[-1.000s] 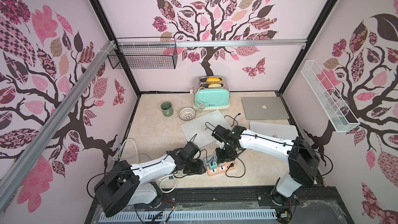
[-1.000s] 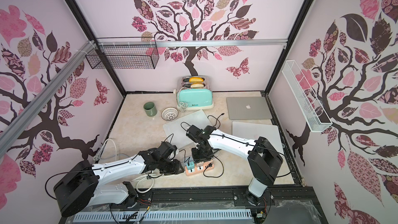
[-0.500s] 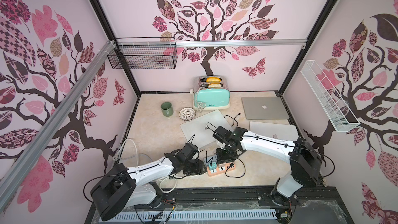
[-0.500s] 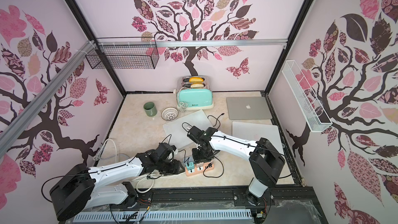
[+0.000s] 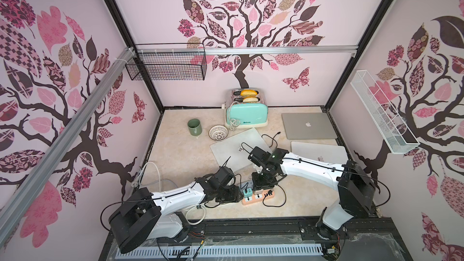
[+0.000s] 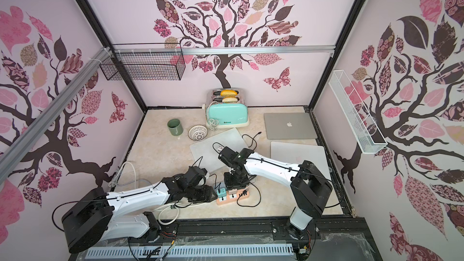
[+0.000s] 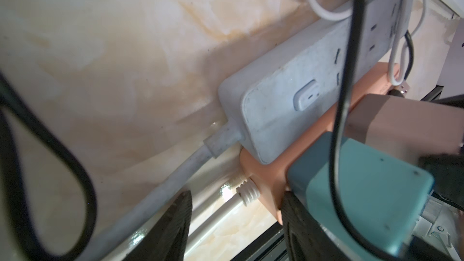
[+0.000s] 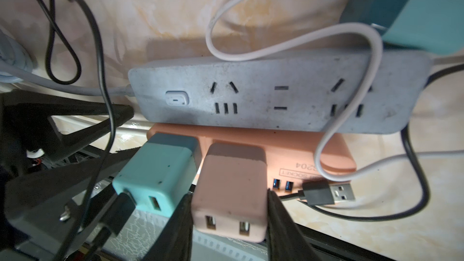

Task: Unplug the laptop charger
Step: Remove the plug from the socket.

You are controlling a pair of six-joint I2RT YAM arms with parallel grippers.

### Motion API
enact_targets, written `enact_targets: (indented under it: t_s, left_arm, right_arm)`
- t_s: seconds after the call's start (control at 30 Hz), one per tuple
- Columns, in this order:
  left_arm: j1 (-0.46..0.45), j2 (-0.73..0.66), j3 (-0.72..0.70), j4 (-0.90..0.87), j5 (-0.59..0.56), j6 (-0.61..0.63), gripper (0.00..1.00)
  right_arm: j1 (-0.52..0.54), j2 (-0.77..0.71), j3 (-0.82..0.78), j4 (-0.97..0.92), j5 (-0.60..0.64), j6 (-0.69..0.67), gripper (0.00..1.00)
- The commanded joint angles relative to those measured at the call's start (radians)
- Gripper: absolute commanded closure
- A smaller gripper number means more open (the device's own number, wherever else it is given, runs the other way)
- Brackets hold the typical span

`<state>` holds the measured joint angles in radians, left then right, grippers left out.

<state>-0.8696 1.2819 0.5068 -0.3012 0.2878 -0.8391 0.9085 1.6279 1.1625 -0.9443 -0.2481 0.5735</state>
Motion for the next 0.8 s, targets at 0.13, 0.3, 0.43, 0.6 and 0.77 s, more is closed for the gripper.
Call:
enact_targets:
  t_s: [0.13, 0.3, 0.43, 0.6, 0.77]
  left_arm:
    - [-0.014, 0.080, -0.008, -0.122, -0.166, 0.013, 0.41]
    - [-0.017, 0.117, -0.012, -0.125, -0.165, 0.027, 0.41]
    - [-0.023, 0.132, -0.012, -0.131, -0.169, 0.039, 0.41]
    - [-0.023, 0.146, -0.009, -0.138, -0.170, 0.053, 0.41]
    - [-0.023, 0.157, -0.011, -0.144, -0.171, 0.062, 0.41]
  right_arm:
    - [0.006, -0.041, 0.015, 0.061, -0.074, 0.017, 0.91]
    - [0.006, -0.105, -0.001, 0.159, -0.099, 0.035, 0.91]
    - [0.006, -0.131, 0.008, 0.186, -0.107, 0.035, 0.92]
    - [0.006, -0.164, -0.008, 0.233, -0.102, 0.040, 0.93]
    - [-0.003, -0.153, -0.002, 0.198, -0.082, 0.069, 0.93]
